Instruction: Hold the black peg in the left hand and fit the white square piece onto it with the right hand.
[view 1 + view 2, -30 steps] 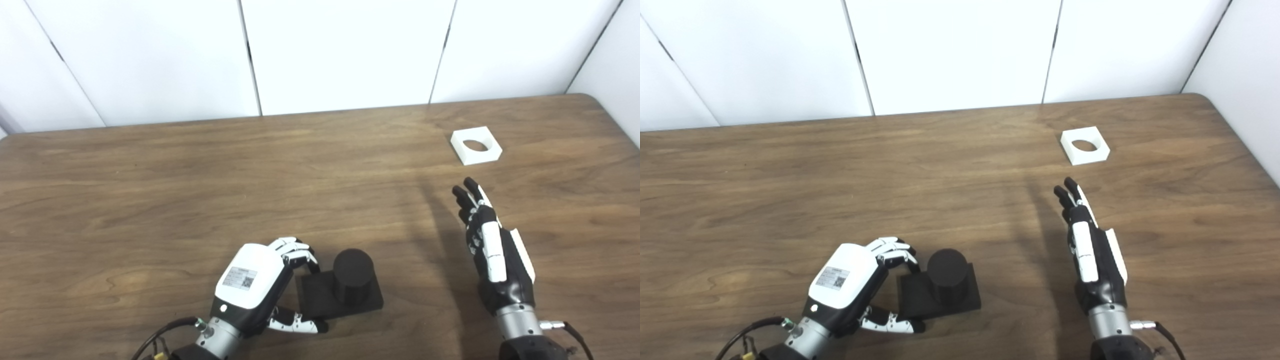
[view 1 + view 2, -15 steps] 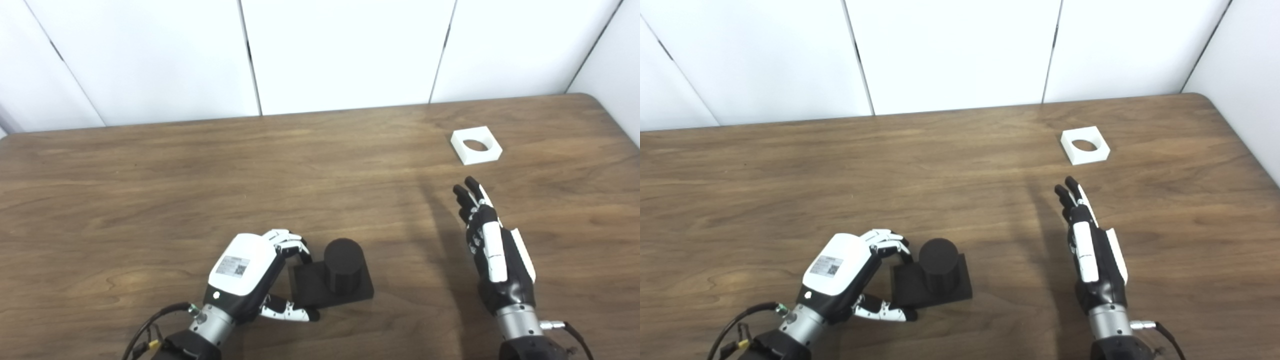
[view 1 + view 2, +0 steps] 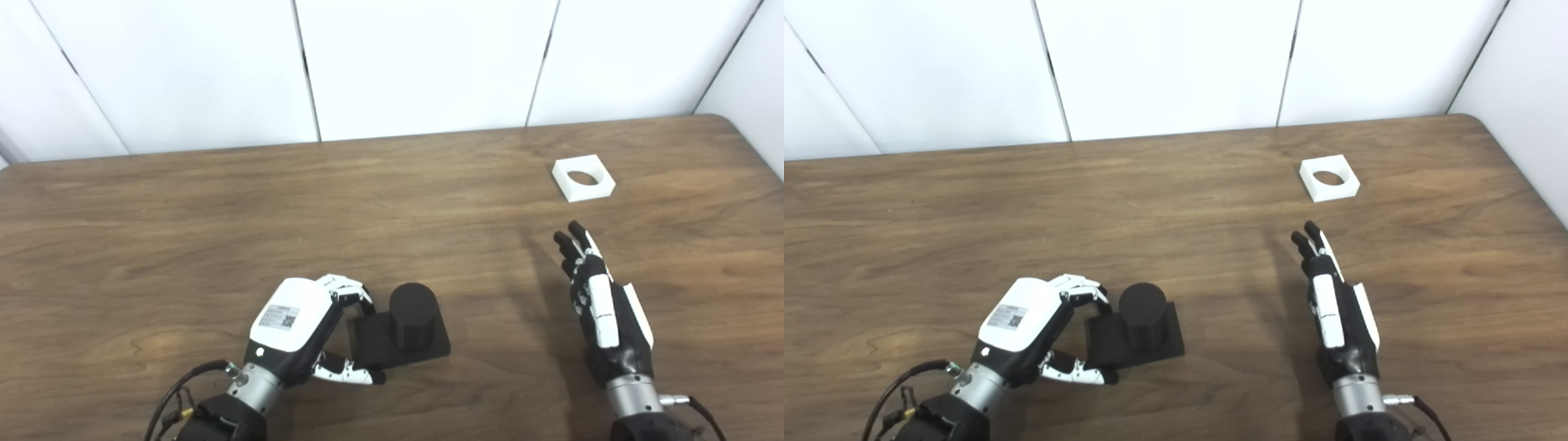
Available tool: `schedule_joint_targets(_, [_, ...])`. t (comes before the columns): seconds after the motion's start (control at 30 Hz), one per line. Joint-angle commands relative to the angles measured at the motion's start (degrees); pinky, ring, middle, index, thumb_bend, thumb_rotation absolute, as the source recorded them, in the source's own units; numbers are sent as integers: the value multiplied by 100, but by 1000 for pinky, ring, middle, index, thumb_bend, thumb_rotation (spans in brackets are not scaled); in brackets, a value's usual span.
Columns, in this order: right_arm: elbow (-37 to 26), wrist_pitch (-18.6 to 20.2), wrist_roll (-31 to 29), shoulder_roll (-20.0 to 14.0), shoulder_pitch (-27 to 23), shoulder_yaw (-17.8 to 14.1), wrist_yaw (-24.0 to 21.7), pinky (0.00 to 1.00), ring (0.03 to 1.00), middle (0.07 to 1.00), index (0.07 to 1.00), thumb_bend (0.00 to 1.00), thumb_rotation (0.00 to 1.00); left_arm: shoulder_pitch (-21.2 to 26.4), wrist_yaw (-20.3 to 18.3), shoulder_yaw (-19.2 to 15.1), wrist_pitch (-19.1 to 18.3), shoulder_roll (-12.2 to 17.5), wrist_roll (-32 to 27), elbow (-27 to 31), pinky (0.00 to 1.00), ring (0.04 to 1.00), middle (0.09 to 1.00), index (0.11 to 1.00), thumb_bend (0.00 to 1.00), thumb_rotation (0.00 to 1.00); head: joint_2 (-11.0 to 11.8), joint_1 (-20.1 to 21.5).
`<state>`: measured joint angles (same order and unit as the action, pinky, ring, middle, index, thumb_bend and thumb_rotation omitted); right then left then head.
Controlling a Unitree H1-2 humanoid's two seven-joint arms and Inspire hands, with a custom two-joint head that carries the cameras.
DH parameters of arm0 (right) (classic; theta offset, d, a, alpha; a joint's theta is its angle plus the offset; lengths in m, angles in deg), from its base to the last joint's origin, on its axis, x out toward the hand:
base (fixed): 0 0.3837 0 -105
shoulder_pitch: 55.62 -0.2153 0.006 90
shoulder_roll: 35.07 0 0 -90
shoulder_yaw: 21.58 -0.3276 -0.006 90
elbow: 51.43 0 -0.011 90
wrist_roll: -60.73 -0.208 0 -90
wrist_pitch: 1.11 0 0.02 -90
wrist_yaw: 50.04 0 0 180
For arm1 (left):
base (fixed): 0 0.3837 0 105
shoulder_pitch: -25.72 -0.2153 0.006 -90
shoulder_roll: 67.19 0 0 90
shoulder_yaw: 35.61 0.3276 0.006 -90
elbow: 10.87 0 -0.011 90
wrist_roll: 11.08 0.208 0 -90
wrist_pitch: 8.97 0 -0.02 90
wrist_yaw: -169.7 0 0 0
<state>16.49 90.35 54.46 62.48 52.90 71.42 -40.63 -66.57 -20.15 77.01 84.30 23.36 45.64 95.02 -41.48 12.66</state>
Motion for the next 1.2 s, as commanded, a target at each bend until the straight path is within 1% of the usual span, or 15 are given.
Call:
schedule_joint_targets(0.0, [-80, -300, 9, 477, 81, 29, -16, 1000, 975, 932, 976, 566, 984, 21, -83, -39, -20, 215, 124, -262, 770, 775, 745, 487, 520, 47, -3, -8])
schedule_joint_targets(0.13, [-118, -304, -34, 530, 102, 28, 18, 992, 958, 914, 956, 568, 952, 16, -119, -48, 27, 225, -14, -260, 764, 778, 747, 487, 519, 46, 20, 126])
schedule_joint_targets(0.27, [-328, -87, -145, 537, 66, 11, 45, 1000, 973, 919, 953, 578, 919, 4, -97, -76, 61, 250, -51, -260, 773, 780, 747, 487, 519, 47, 59, 586])
schedule_joint_targets(0.3, [-432, 41, -106, 525, 14, -26, 99, 996, 968, 917, 943, 569, 841, -5, -72, -87, 73, 255, -58, -269, 775, 779, 747, 487, 519, 47, 59, 586])
schedule_joint_targets(0.33, [-521, 148, -39, 499, -72, -80, 159, 983, 956, 905, 926, 548, 698, -13, -48, -103, 88, 262, -76, -281, 773, 777, 746, 487, 520, 47, 89, 729])
schedule_joint_targets(0.43, [-732, 539, 362, 290, -481, -296, 322, 963, 937, 882, 894, 590, 405, -16, 7, -127, 116, 288, -80, -327, 759, 777, 744, 487, 519, 46, 119, 870])
schedule_joint_targets(0.53, [-846, 1098, 1093, -103, -903, -429, 293, 935, 909, 866, 865, 640, 330, -3, 55, -153, 131, 302, -104, -367, 754, 777, 741, 487, 519, 46, 161, 947])
schedule_joint_targets(0.57, [-836, 1282, 1406, -377, -1080, -434, 155, 937, 905, 869, 860, 660, 298, 3, 84, -165, 135, 300, -116, -391, 754, 776, 740, 487, 519, 46, 179, 972])
schedule_joint_targets(0.6, [-828, 1403, 1617, -551, -1198, -440, 44, 908, 896, 871, 856, 695, 244, 8, 105, -171, 137, 300, -124, -407, 752, 775, 737, 486, 519, 45, 179, 972])
schedule_joint_targets(0.63, [-813, 1585, 1946, -866, -1362, -398, -164, 879, 886, 876, 855, 725, 204, 13, 112, -174, 124, 297, -122, -420, 751, 775, 736, 486, 520, 45, 195, 1000])
schedule_joint_targets(0.7, [-811, 1974, 2413, -1313, -1638, -340, -530, 866, 888, 891, 857, 795, 191, 25, 140, -169, 120, 301, -107, -453, 747, 775, 734, 486, 520, 45, 220, 1053])
schedule_joint_targets(0.77, [-797, 2409, 2909, -1826, -2056, -299, -1079, 885, 910, 903, 856, 832, 171, 27, 151, -165, 137, 307, -132, -470, 747, 776, 736, 486, 520, 45, 235, 1089])
schedule_joint_targets(0.87, [-672, 2545, 3375, -2150, -2512, -429, -1797, 918, 953, 926, 856, 887, 145, 28, 164, -165, 164, 312, -150, -478, 750, 776, 736, 486, 520, 45, 260, 1140])
schedule_joint_targets(1.0, [-463, 2545, 3869, -2267, -2920, -575, -2494, 902, 980, 950, 864, 913, 117, 32, 166, -182, 174, 321, -144, -479, 742, 771, 735, 486, 520, 45, 325, 1184])
schedule_joint_targets(1.17, [9, 2545, 4628, -2600, -3455, -322, -3189, 877, 958, 922, 850, 925, 138, 55, 194, -215, 188, 362, -179, -569, 742, 776, 736, 486, 520, 45, 407, 1311])
